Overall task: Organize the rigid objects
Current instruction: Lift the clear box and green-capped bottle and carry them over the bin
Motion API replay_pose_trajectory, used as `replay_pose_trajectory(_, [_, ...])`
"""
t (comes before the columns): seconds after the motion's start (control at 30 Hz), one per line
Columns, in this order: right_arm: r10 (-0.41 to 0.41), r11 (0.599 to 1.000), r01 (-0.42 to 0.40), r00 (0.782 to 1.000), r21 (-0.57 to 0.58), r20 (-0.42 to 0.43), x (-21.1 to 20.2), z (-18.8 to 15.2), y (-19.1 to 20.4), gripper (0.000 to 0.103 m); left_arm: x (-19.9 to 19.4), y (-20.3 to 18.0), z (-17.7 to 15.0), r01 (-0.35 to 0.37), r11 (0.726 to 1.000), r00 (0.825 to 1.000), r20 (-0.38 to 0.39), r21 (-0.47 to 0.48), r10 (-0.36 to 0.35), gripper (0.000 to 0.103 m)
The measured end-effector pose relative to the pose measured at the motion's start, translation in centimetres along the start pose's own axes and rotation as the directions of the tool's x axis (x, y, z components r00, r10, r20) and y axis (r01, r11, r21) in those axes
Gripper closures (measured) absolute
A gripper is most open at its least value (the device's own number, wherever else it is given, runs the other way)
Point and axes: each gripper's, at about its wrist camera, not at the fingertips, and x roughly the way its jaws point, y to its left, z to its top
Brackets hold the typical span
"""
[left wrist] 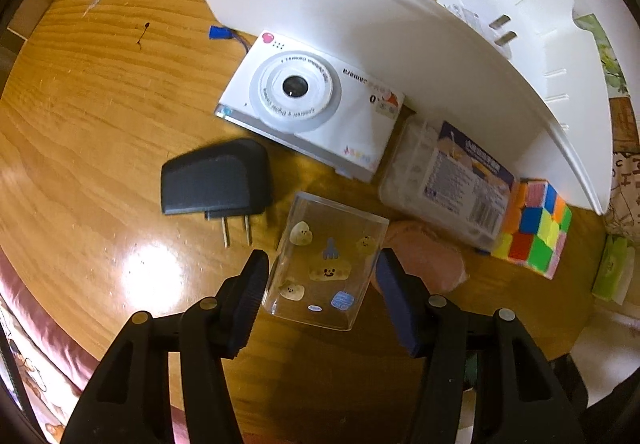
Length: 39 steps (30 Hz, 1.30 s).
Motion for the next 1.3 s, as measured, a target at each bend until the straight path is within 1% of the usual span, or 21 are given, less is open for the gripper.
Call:
replay_pose_trajectory(0.2, [-0.009, 1.0, 0.009, 0.999, 0.005, 0.033, -1.2, 1.1, 0.2, 0.063, -0.6, 0.8, -2.4, 0.009, 1.0, 1.0, -0.014, -0.003, -0.009, 0.043])
replay_pose_trajectory(0.27, [-0.017, 1.0, 0.017, 0.998, 0.002, 0.063, -1.8, 1.5, 0.4, 0.063, -1.0, 1.2, -3.0, 0.018, 1.0, 1.0, -0.01, -0.007, -0.018, 0.043])
replay_pose_trajectory(0.37, [-0.019, 1.0, 0.02, 0.997, -0.01, 0.081, -2.4, 2.1, 0.9, 0.063, -1.5, 2.3, -3.9, 0.034, 0.999, 0.999, -0.004, -0.029, -0.034, 0.043])
replay_pose_trajectory(0.53, [-0.03, 0.998, 0.037, 0.991, -0.049, 0.129, -3.2, 3.5, 1.8, 0.063, -2.8, 3.9, -5.3, 0.042, 0.998, 0.999, 0.028, -0.05, -0.041, 0.043])
replay_pose_trajectory(0.6, [-0.04, 0.997, 0.05, 0.986, -0.06, 0.163, -3.6, 4.0, 2.1, 0.063, -3.6, 4.7, -5.6, 0.027, 0.998, 0.999, 0.047, -0.053, -0.024, 0.043])
replay_pose_trajectory(0.73, [-0.055, 0.995, 0.072, 0.978, -0.074, 0.202, -4.0, 5.7, 2.6, 0.063, -5.0, 5.4, -5.7, 0.007, 0.998, 0.996, 0.086, -0.055, -0.002, 0.043])
replay_pose_trajectory(0.9, [-0.078, 0.992, 0.099, 0.966, -0.075, 0.246, -4.5, 7.4, 2.9, 0.063, -7.3, 5.2, -5.4, -0.008, 0.999, 0.988, 0.152, -0.038, 0.014, 0.043])
replay_pose_trajectory(0.97, [-0.086, 0.992, 0.108, 0.96, -0.069, 0.267, -4.7, 8.1, 3.1, 0.063, -8.3, 5.5, -5.0, -0.02, 1.0, 0.983, 0.182, -0.013, 0.022, 0.043])
replay_pose_trajectory(1.07, [-0.106, 0.99, 0.129, 0.949, -0.06, 0.298, -5.0, 9.0, 3.2, 0.063, -10.5, 5.6, -2.9, -0.029, 0.999, 0.965, 0.261, 0.044, 0.017, 0.043])
replay_pose_trajectory(1.13, [-0.12, 0.988, 0.145, 0.942, -0.058, 0.314, -5.0, 9.5, 3.4, 0.063, -11.5, 5.7, -2.5, -0.031, 0.997, 0.95, 0.311, 0.075, 0.006, 0.043])
replay_pose_trajectory(1.2, [-0.129, 0.987, 0.153, 0.936, -0.048, 0.327, -5.0, 9.9, 3.5, 0.063, -12.3, 5.5, -1.5, -0.019, 0.994, 0.933, 0.358, 0.109, -0.021, 0.043])
replay_pose_trajectory(1.27, [-0.14, 0.986, 0.164, 0.929, -0.041, 0.343, -5.0, 10.3, 3.6, 0.063, -13.2, 5.2, -0.6, -0.007, 0.989, 0.914, 0.403, 0.147, -0.053, 0.043])
replay_pose_trajectory(1.3, [-0.152, 0.984, 0.175, 0.922, -0.034, 0.355, -5.1, 10.4, 3.7, 0.063, -13.7, 5.0, -0.4, 0.008, 0.984, 0.901, 0.425, 0.176, -0.083, 0.043])
